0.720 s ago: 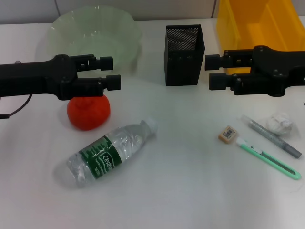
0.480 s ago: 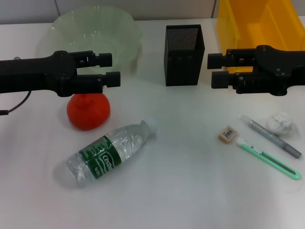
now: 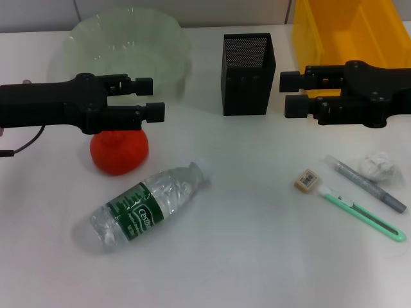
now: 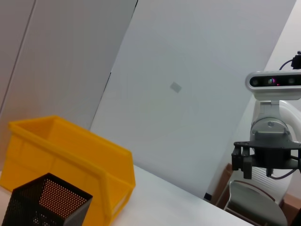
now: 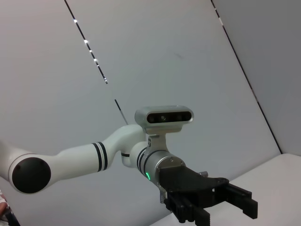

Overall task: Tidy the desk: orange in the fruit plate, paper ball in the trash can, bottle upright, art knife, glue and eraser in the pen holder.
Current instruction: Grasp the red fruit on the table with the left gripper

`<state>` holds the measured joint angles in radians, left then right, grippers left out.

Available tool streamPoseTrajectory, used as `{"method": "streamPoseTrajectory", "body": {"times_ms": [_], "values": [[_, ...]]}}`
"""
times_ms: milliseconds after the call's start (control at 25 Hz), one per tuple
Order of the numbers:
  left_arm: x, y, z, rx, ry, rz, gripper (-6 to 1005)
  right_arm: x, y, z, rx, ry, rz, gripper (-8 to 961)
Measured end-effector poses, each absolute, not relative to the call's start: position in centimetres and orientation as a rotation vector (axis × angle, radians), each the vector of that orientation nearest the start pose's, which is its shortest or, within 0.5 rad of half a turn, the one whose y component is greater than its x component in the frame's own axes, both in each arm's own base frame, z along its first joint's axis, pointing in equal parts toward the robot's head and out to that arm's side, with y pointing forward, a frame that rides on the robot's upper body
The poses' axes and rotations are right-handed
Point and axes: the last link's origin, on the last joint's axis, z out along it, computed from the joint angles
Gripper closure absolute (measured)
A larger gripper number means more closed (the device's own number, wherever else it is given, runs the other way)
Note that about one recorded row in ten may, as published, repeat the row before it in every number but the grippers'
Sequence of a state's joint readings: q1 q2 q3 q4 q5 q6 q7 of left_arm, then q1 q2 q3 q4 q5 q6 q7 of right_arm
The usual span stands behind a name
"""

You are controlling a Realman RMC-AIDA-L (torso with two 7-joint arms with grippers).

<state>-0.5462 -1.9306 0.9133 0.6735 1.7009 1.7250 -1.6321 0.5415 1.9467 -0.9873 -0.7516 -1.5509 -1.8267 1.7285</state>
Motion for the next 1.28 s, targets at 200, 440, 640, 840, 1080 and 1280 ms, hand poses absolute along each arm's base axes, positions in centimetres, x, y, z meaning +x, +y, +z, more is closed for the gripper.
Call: {"method": "streamPoseTrajectory", "body": {"times_ms": [200, 440, 640, 840, 1080, 1280], "values": [[-23.0, 33.9, 5.4, -2.817, -0.708, -0.913, 215, 19.8, 32.6, 6.0, -2.904, 0.681, 1.143, 305], [-25.7, 34.8, 6.9, -2.659, -0.736, -0.739, 216, 20.8, 32.4, 6.8, -2.834, 0.711, 1.196, 304], [-28.5, 34.5, 5.9, -2.613, -0.789, -0.53, 224, 20.8, 32.4, 6.8, -2.827, 0.713, 1.204, 305], [-29.5, 34.4, 4.6, -2.582, -0.802, -0.423, 237, 20.5, 32.6, 6.8, -2.829, 0.699, 1.212, 305], [-30.0, 34.5, 3.4, -2.544, -0.758, -0.386, 252, 20.1, 32.8, 6.5, -2.836, 0.691, 1.22, 306], [-30.3, 34.6, 3.1, -2.527, -0.736, -0.366, 265, 20.1, 32.8, 6.5, -2.834, 0.692, 1.223, 305]]}}
